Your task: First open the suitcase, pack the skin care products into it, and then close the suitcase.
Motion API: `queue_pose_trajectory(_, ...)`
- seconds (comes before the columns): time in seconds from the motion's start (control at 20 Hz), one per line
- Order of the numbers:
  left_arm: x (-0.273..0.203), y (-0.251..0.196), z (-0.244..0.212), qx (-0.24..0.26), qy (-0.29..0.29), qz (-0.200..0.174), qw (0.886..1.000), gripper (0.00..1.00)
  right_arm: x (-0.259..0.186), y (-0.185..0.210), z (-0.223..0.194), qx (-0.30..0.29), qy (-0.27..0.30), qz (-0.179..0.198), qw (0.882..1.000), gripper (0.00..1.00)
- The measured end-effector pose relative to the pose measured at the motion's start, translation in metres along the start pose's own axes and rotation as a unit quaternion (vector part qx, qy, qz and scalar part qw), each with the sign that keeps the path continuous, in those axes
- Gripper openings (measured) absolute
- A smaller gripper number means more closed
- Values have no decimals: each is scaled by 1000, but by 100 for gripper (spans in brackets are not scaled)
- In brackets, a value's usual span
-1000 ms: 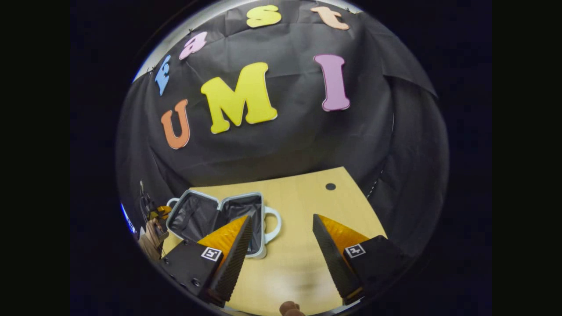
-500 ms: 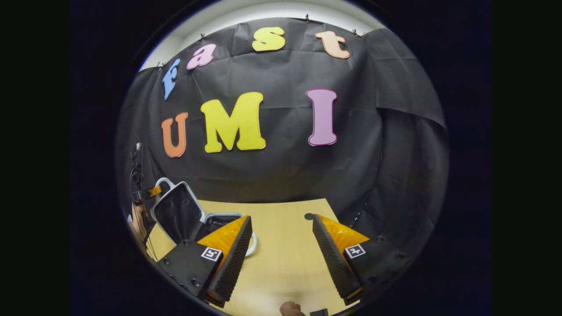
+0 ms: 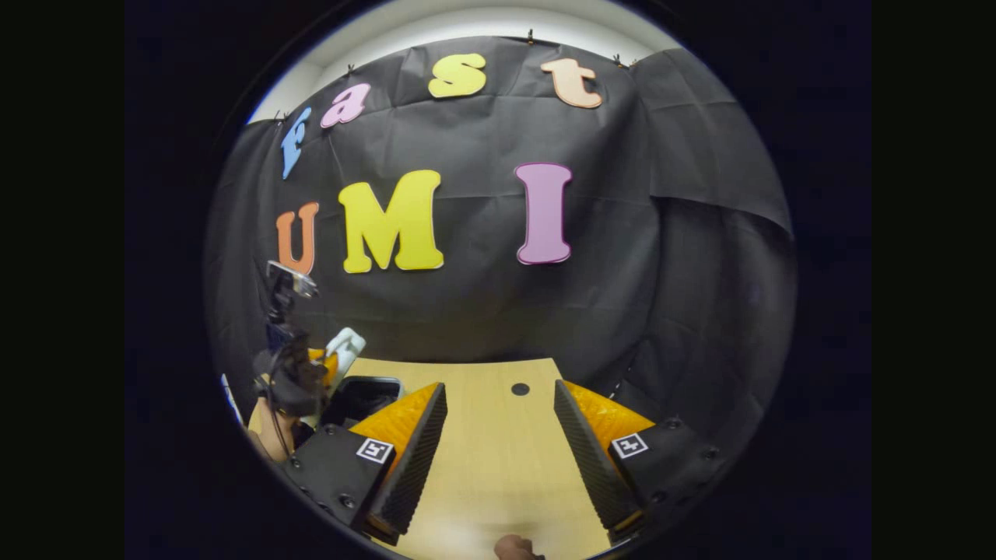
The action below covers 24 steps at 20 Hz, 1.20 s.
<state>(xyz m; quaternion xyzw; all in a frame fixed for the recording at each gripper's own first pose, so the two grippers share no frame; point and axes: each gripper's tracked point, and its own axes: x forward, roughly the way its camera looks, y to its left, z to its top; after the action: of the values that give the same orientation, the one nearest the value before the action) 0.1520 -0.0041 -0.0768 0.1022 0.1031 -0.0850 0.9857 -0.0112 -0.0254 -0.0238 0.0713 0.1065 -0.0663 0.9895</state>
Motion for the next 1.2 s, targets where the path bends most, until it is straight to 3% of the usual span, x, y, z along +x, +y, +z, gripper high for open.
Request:
queue_pose_trajectory(0.2, 33, -46, -43, 58, 56, -11, 997, 5, 3, -41, -10, -11, 3, -22, 1000, 80)
queue_pose_trajectory(0.3, 42, -61, -66, 71, 81, -11, 994, 5, 4, -57, -23, -15, 14, -24, 1000, 83)
queue_pose_trajectory(0.7, 53, -90, -93, 172, 99, 22, 980, 6, 13, -106, -52, -9, 38, -37, 999, 83)
queue_pose_trajectory(0.95, 50, -88, -99, 254, 100, 50, 961, 9, 12, -115, -53, -2, 38, -34, 999, 83)
queue_pose_trajectory(1.0, 51, -87, -98, 266, 96, 50, 958, 9, 10, -113, -52, 0, 36, -32, 999, 80)
queue_pose_trajectory(1.2, 49, -90, -108, 294, 107, 31, 949, 15, 5, -102, -45, 5, 27, -28, 999, 83)
